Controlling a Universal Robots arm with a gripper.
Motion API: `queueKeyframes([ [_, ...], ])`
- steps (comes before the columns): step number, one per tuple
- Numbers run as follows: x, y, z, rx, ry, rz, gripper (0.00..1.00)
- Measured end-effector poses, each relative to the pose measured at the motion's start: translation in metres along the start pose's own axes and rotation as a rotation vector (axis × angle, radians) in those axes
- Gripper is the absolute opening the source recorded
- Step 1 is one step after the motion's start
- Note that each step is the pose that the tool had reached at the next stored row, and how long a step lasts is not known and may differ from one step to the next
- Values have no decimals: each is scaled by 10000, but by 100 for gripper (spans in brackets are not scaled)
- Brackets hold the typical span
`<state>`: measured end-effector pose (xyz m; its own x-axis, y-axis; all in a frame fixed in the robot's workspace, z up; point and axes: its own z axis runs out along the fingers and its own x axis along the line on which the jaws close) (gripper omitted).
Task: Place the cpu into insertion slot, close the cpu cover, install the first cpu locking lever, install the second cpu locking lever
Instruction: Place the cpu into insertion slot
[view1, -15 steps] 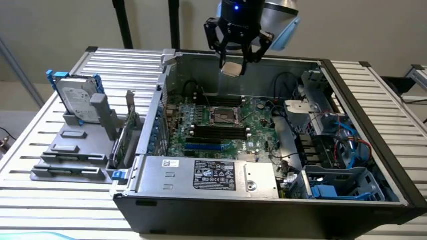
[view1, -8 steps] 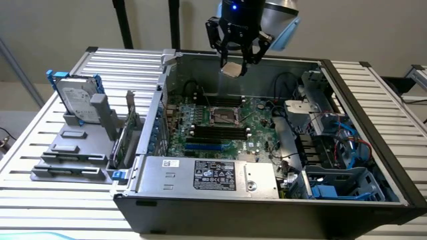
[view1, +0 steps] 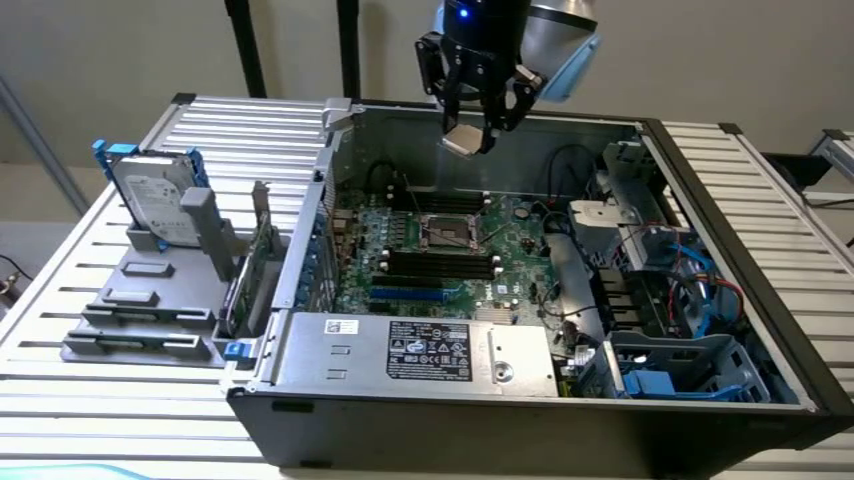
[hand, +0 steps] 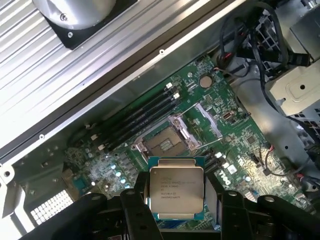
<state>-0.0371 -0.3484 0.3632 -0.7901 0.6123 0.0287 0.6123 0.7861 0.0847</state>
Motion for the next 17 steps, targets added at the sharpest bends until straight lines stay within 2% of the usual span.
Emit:
queueKeyframes([
  [17, 0, 0, 5, -25, -154, 2571, 55],
])
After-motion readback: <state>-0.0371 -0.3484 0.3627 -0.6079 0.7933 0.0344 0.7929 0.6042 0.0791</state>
